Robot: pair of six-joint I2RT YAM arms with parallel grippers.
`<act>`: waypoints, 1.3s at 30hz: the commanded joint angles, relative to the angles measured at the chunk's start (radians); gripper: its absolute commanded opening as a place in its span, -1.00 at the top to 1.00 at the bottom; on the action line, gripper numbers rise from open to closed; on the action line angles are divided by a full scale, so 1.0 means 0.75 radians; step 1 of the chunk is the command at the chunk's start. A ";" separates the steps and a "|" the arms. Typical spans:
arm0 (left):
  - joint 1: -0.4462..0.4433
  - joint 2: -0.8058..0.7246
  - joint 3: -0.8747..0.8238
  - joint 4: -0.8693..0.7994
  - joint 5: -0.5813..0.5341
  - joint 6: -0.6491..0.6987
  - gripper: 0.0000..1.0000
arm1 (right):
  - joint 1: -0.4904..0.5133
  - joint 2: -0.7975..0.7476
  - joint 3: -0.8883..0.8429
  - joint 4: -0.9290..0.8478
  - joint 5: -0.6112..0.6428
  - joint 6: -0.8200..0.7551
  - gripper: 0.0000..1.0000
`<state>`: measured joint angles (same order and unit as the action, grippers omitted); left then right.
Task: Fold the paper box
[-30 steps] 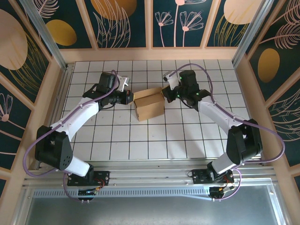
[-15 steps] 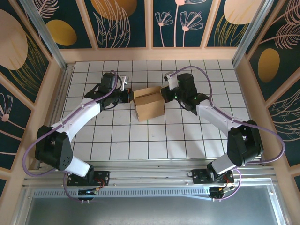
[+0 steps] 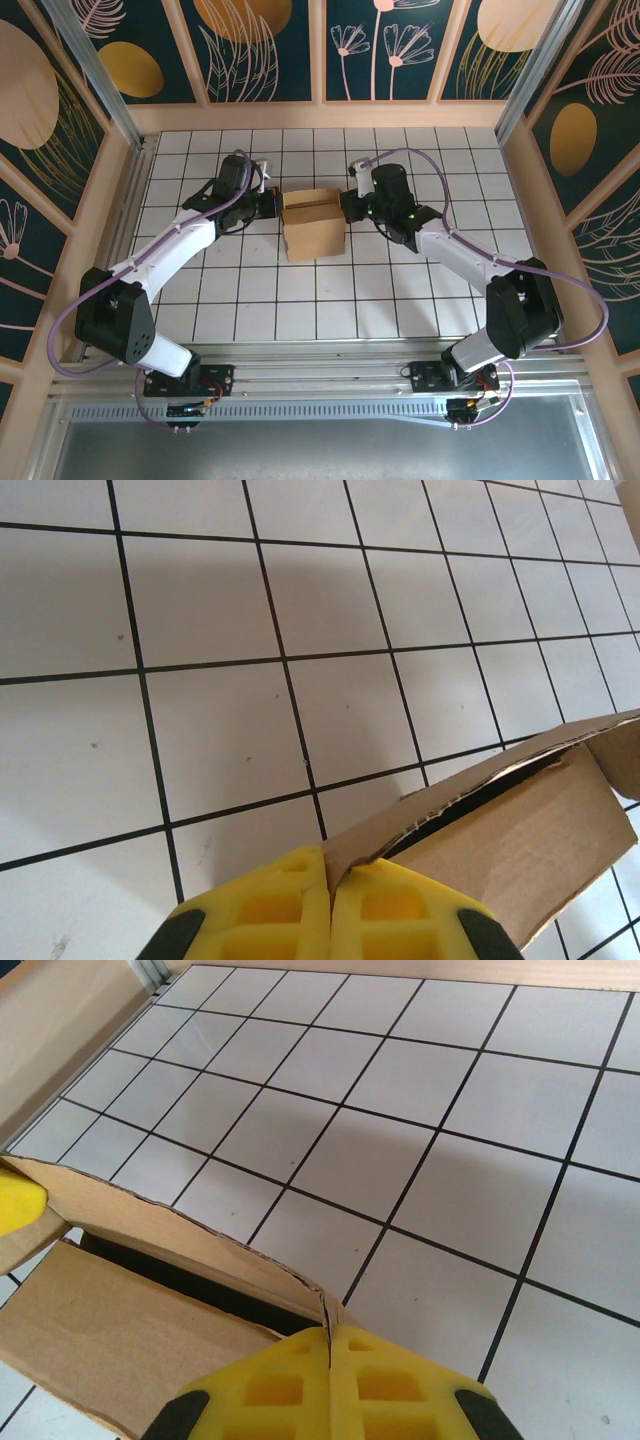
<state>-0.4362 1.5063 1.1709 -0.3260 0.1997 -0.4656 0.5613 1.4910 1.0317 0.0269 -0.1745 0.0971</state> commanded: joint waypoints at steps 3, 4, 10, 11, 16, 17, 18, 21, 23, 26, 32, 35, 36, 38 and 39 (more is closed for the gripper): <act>-0.029 -0.039 0.045 0.157 0.023 -0.131 0.99 | 0.091 -0.038 -0.007 -0.011 0.087 0.011 1.00; -0.032 -0.041 0.038 0.183 0.031 -0.155 1.00 | 0.101 -0.042 -0.006 -0.003 0.128 0.008 1.00; -0.077 -0.041 0.034 0.238 -0.033 -0.202 1.00 | 0.162 -0.073 -0.037 0.083 0.292 -0.014 1.00; -0.080 -0.043 0.032 0.243 -0.039 -0.207 1.00 | 0.167 -0.077 -0.045 0.093 0.306 -0.020 1.00; -0.090 -0.041 0.007 0.254 -0.077 -0.260 0.96 | 0.184 -0.086 -0.067 0.116 0.340 -0.013 1.00; -0.092 -0.041 0.001 0.256 -0.078 -0.267 0.96 | 0.186 -0.083 -0.069 0.116 0.346 -0.002 1.00; -0.097 -0.039 -0.007 0.261 -0.076 -0.276 0.96 | 0.188 -0.078 -0.072 0.116 0.347 0.012 1.00; -0.115 -0.035 -0.023 0.277 -0.052 -0.277 0.96 | 0.194 -0.066 -0.089 0.122 0.340 0.040 1.00; -0.121 -0.035 -0.034 0.275 -0.050 -0.263 0.96 | 0.197 -0.069 -0.109 0.137 0.336 0.042 1.00; -0.122 -0.032 -0.054 0.263 -0.092 -0.243 0.93 | 0.199 -0.073 -0.144 0.160 0.345 0.048 1.00; -0.122 -0.008 -0.035 0.256 -0.107 -0.220 0.87 | 0.198 -0.056 -0.145 0.144 0.349 0.055 1.00; -0.122 -0.003 -0.018 0.247 -0.106 -0.226 0.74 | 0.196 -0.055 -0.116 0.107 0.356 0.077 0.98; -0.122 -0.006 -0.017 0.248 -0.107 -0.234 0.73 | 0.196 -0.052 -0.101 0.086 0.369 0.092 0.98; -0.122 -0.008 -0.013 0.250 -0.103 -0.251 0.73 | 0.196 -0.043 -0.075 0.049 0.402 0.138 0.98; -0.120 -0.008 -0.013 0.252 -0.098 -0.263 0.74 | 0.196 -0.038 -0.068 0.035 0.406 0.164 0.98</act>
<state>-0.5053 1.5055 1.1313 -0.2134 0.0696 -0.6270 0.6754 1.4425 0.9485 0.1078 0.1509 0.1600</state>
